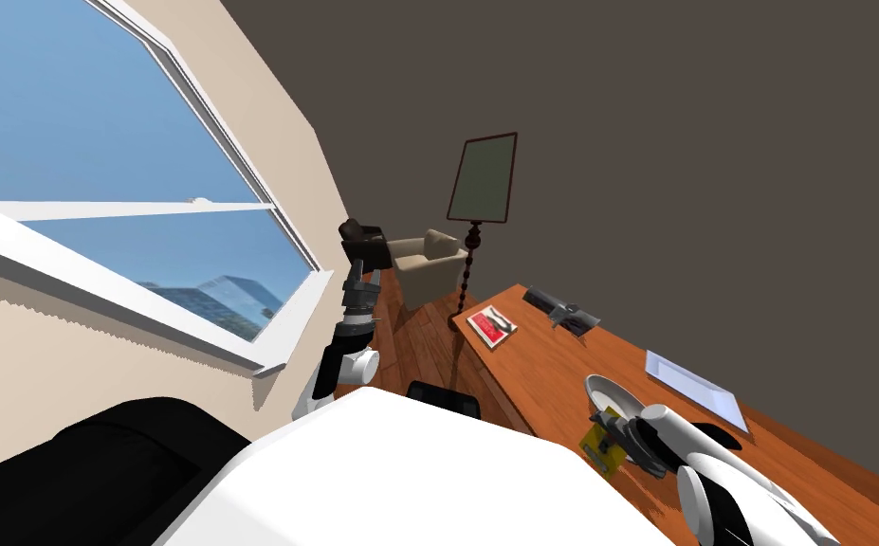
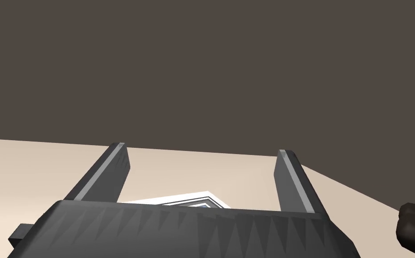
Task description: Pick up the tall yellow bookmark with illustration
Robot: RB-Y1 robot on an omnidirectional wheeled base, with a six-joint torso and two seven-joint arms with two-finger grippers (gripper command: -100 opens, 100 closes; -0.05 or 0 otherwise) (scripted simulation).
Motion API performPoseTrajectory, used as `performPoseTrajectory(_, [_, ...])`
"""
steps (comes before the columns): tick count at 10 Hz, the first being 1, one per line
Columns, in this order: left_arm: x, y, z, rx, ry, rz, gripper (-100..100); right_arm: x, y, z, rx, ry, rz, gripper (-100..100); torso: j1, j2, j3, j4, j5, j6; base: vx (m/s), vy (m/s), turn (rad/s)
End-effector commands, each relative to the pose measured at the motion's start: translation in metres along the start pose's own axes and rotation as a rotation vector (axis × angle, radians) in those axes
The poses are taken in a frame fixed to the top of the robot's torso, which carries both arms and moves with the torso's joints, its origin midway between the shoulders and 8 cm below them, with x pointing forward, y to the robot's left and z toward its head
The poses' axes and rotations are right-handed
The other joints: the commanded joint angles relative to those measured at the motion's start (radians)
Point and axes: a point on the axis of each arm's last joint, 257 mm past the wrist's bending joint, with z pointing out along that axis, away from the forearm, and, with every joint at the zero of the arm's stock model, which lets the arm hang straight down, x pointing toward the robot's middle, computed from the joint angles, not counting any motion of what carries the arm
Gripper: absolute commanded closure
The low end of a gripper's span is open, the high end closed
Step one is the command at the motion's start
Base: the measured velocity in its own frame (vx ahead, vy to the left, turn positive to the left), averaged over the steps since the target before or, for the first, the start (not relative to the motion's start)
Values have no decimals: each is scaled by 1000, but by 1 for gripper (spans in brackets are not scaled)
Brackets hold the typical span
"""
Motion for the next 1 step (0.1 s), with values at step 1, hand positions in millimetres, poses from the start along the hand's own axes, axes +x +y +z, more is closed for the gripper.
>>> performPoseTrajectory(1, [0,0,0,0,0,0,0,0,0,0,0,0,0,0,0,0,0,0,0,0,-5,4,-3])
